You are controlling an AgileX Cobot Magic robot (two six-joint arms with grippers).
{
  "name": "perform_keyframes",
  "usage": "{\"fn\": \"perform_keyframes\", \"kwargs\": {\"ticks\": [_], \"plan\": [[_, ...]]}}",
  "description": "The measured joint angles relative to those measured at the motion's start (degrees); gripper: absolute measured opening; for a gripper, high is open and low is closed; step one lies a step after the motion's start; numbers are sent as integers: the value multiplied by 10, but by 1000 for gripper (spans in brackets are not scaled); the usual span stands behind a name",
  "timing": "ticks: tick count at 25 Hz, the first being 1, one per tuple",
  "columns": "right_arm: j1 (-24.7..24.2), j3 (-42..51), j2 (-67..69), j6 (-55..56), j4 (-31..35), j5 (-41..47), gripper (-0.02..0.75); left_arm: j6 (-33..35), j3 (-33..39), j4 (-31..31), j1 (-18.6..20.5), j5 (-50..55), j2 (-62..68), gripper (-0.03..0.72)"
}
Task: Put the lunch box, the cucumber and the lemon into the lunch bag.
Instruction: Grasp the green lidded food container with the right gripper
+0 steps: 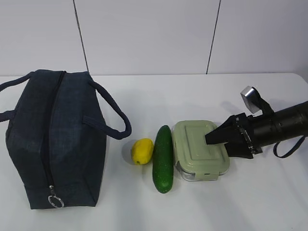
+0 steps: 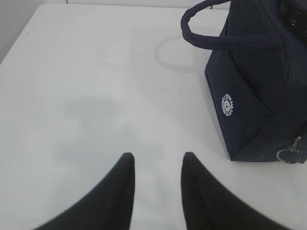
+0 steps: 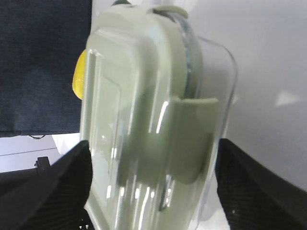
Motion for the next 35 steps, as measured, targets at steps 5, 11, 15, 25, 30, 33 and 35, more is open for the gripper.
{"fn": "perform_keyframes", "kwargs": {"ticks": [5,11,15,25,30,33,35], "plan": [[0,0,2,1,0,0,577,0,0,0,0,0,0,235],[0,0,2,1,0,0,501,0,0,0,0,0,0,235],[0,0,2,1,0,0,489,0,0,0,0,0,0,235],[0,0,2,2,0,-1,456,0,0,0,0,0,0,235],[0,0,2,2,-1,-2,448,0,0,0,0,0,0,235],[0,0,2,3,-1,-2,448,0,0,0,0,0,0,235],[0,0,2,3,-1,-2,447,0,0,0,0,0,0,235]]}}
